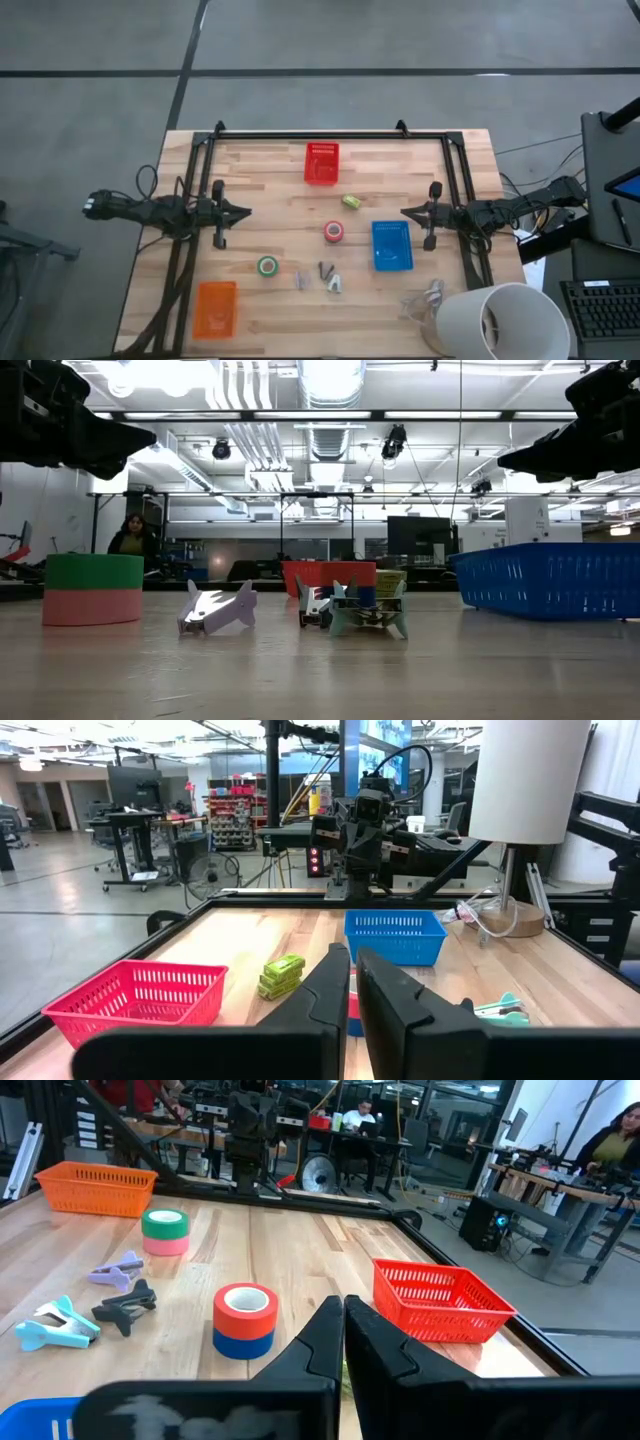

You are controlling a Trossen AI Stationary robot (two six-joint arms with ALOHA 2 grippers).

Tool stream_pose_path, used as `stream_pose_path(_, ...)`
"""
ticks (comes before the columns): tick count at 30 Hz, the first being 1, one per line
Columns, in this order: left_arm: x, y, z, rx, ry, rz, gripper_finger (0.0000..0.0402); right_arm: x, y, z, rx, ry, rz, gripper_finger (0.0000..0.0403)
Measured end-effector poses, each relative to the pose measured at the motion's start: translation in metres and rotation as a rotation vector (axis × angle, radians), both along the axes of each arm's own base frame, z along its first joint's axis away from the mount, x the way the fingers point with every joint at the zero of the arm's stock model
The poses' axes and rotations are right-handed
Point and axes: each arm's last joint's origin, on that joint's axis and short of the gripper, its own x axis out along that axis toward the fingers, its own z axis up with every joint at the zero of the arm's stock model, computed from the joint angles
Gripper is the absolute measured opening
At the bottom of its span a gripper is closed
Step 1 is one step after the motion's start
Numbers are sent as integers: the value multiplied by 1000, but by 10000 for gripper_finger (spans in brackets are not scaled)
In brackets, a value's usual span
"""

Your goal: Pick and place Stapler, Stapler remover, tape

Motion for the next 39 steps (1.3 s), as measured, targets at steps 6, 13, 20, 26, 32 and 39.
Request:
stream_pose_path(6,0,0,0,0,-1,0,26,0,0,0,0,0,0,8)
stream_pose_path(13,0,0,0,0,0,0,26,0,0,0,0,0,0,8)
stream_pose_path(20,0,0,0,0,-1,0,26,0,0,0,0,0,0,8)
stream_pose_path(26,0,0,0,0,0,0,26,0,0,0,-10,-2,1,8)
stream_pose_path(32,0,0,0,0,-1,0,26,0,-1,10,260,-151,-43,8)
stream_pose_path(39,0,0,0,0,0,0,26,0,-1,27,436,-349,6,8)
